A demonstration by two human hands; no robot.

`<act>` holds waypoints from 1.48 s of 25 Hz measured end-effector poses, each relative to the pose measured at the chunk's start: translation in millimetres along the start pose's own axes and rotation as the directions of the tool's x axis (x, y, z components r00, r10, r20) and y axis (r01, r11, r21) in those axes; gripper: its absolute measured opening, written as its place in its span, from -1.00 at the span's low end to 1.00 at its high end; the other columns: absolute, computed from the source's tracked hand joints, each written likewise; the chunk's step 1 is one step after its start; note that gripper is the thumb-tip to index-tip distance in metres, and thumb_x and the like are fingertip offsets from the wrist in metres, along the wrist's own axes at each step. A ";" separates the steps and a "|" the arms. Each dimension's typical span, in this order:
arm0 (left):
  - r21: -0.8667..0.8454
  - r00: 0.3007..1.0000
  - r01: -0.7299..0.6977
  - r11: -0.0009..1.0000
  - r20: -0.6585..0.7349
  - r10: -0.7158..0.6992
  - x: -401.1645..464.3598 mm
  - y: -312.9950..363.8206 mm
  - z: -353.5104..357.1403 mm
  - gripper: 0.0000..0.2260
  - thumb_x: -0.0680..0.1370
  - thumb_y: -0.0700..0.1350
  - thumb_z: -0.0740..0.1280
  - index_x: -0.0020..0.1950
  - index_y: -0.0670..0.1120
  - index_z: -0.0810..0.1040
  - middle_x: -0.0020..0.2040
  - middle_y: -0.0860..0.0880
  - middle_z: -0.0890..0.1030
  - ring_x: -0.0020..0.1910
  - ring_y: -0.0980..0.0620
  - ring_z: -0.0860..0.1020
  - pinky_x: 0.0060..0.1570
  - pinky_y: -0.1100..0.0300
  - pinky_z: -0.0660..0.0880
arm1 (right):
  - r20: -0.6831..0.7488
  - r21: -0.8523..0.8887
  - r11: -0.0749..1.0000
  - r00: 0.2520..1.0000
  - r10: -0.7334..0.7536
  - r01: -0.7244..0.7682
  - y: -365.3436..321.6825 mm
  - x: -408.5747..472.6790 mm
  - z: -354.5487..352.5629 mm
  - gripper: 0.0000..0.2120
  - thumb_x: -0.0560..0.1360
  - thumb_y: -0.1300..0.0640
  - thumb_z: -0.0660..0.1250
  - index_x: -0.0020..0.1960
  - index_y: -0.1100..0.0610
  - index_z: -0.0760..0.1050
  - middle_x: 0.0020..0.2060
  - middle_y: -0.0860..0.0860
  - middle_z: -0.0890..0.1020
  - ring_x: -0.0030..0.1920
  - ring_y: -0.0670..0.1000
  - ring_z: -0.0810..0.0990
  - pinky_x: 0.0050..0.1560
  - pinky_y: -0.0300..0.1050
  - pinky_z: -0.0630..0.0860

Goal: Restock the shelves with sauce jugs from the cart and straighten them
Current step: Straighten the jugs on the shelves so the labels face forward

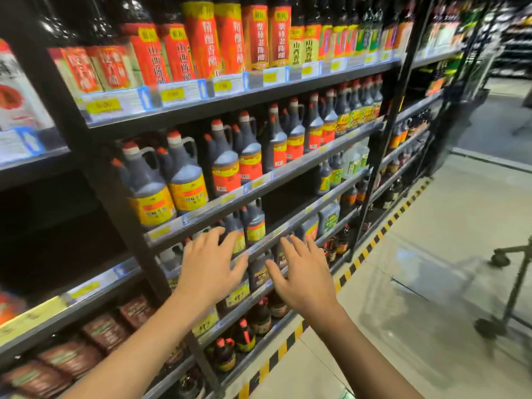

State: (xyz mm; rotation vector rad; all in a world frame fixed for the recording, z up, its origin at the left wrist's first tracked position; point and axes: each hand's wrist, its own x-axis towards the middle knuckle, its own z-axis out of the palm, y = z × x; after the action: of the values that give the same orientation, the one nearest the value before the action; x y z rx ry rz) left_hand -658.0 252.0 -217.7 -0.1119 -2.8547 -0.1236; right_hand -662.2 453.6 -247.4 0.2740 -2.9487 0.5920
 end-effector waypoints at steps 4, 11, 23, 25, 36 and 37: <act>-0.006 0.998 0.068 0.998 -0.004 -0.068 57.4 -0.5 19.4 -0.42 0.53 0.28 0.02 0.42 0.06 0.48 0.36 -0.13 0.52 0.29 -0.23 0.51 0.22 -0.15 0.47 | -0.003 -0.026 0.998 0.998 -0.062 0.062 21.4 65.5 5.2 -0.33 0.62 -0.34 -0.01 0.60 -0.01 0.20 0.60 -0.01 0.24 0.62 0.15 0.08 0.60 0.19 0.06; -0.051 0.981 0.146 0.988 -0.123 -0.152 135.5 -7.9 27.1 -0.49 0.56 0.11 0.32 0.51 0.07 0.37 0.39 -0.20 0.43 0.22 -0.25 0.56 0.03 -0.09 0.57 | -0.078 0.013 0.980 0.977 -0.196 0.198 25.9 195.7 2.7 -0.33 0.60 -0.31 0.07 0.56 0.09 0.30 0.53 0.06 0.38 0.56 0.19 0.24 0.54 0.19 0.22; -0.176 0.861 0.445 0.878 -0.184 -0.473 191.3 17.8 39.5 -0.33 0.55 0.05 0.39 0.56 0.22 0.10 0.55 -0.21 0.09 0.11 -0.24 0.59 -0.25 0.03 0.56 | -0.128 0.271 0.844 0.886 -0.446 0.463 40.6 307.8 -3.4 -0.29 0.60 -0.15 0.31 0.61 0.12 0.14 0.45 0.05 0.41 0.44 0.04 0.37 0.23 0.00 0.52; -0.203 0.837 0.483 0.851 -0.178 -0.518 198.0 22.8 38.8 -0.31 0.56 0.04 0.39 0.57 0.23 0.07 0.54 -0.22 0.12 -0.16 -0.19 0.59 -0.30 0.13 0.45 | -0.100 0.315 0.817 0.873 -0.478 0.483 44.2 318.2 -1.8 -0.21 0.58 -0.15 0.34 0.64 0.08 0.03 0.50 0.05 0.36 0.45 0.05 0.38 0.17 0.06 0.57; -0.303 0.713 0.573 0.762 -0.274 -0.645 219.3 26.4 52.9 -0.22 0.46 0.10 0.53 0.54 0.30 0.14 0.35 -0.14 0.29 -0.19 -0.04 0.50 -0.22 0.10 0.55 | -0.127 0.417 0.759 0.859 -0.496 0.500 34.3 345.5 6.6 -0.01 0.46 -0.17 0.51 0.63 -0.02 -0.06 0.43 0.03 0.45 0.38 0.07 0.51 0.09 0.07 0.62; -0.316 0.710 0.564 0.763 -0.287 -0.644 219.4 25.7 53.8 -0.22 0.46 0.07 0.53 0.55 0.27 0.16 0.33 -0.13 0.30 -0.17 -0.01 0.47 -0.20 0.12 0.54 | -0.132 0.433 0.754 0.862 -0.489 0.494 33.3 344.6 9.9 0.00 0.45 -0.16 0.51 0.63 -0.03 -0.07 0.43 0.02 0.46 0.37 0.07 0.51 0.09 0.08 0.63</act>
State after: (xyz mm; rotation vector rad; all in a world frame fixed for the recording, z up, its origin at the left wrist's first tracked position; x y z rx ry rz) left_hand -880.6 296.8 -205.6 0.7502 -2.3583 -0.5166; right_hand -1006.1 427.3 -215.8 1.0503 -2.5035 1.1713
